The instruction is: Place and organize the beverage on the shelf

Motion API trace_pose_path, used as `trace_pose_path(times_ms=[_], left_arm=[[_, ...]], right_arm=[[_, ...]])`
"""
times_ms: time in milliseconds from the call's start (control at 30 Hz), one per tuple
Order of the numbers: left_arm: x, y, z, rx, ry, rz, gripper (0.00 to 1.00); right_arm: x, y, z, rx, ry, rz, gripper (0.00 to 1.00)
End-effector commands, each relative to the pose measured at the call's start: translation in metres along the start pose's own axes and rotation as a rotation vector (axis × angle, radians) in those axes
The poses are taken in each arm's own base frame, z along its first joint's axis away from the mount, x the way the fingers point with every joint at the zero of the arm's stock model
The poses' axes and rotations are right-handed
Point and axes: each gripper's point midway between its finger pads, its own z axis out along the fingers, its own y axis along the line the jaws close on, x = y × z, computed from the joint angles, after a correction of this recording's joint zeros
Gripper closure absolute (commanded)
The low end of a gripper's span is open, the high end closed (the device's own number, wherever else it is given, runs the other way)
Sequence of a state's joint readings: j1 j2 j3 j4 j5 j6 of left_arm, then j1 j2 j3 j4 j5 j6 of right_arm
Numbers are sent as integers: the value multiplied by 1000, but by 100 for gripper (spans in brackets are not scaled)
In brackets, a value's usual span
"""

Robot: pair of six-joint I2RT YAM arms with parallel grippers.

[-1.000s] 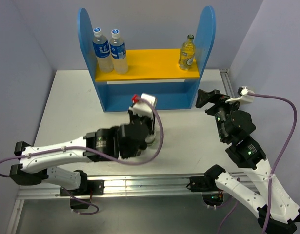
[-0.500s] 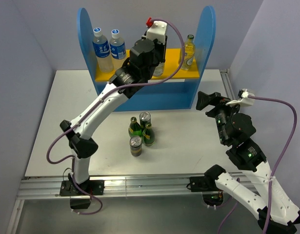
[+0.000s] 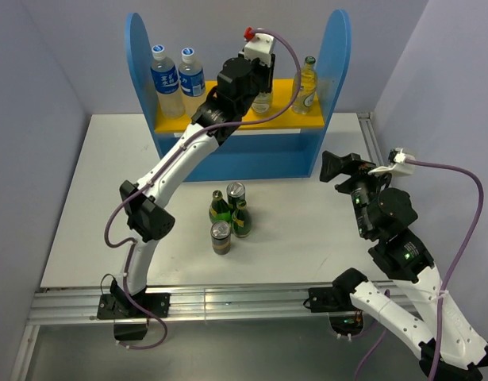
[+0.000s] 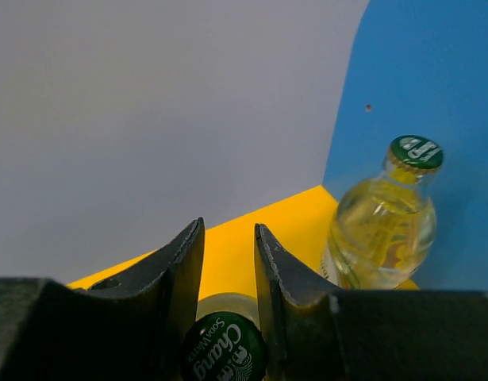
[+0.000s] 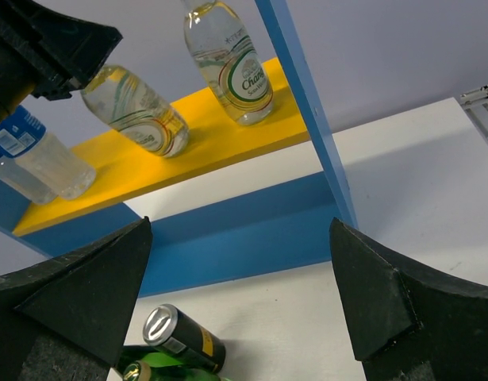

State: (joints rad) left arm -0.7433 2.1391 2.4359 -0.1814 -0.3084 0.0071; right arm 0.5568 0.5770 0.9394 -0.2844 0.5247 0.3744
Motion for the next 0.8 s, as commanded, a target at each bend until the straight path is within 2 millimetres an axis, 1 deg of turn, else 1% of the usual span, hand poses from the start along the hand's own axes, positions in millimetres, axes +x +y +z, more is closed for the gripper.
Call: trace_pose_path(times_ms=[0,33,100,133,167,200,233,300,333,400,467,667,700,767], left_arm=[[-70,-17,-4,98,-222,-58,100],[-61,-23,1,127,-211,-51,98],[-56,-26,4,142,-207,-46,93],[-51,-30,6,155,-201,-45,89],[-46,-30,7,157,-192,-41,82],[-52,-31,8,157,-217,-47,78],[-51,-31,8,159,-222,-49,65],[-47,-31,10,154,-219,-49,49],[-47,-31,10,153,-223,-50,35],[-47,-31,11,152,-224,-49,27],[-47,-31,11,157,-226,-48,20],[-48,-30,9,157,-230,-48,18],[-45,-31,10,155,-223,-46,18],[-46,-30,7,153,-217,-47,15]], right_arm=[[-1,6,0,-31,-12,21,0],[1,5,0,-28,-9,20,0],[2,5,1,-28,-9,23,0],[3,6,1,-30,-7,22,1],[4,6,2,-30,-4,22,0],[4,5,2,-28,-2,20,1],[4,6,2,-28,-3,20,0],[4,6,1,-30,-3,20,1],[3,5,1,-29,-7,22,0],[4,5,1,-26,-6,22,0],[4,5,2,-27,-1,21,1],[6,4,2,-24,-1,20,0],[7,4,2,-24,0,20,0],[8,5,3,-26,3,19,0]])
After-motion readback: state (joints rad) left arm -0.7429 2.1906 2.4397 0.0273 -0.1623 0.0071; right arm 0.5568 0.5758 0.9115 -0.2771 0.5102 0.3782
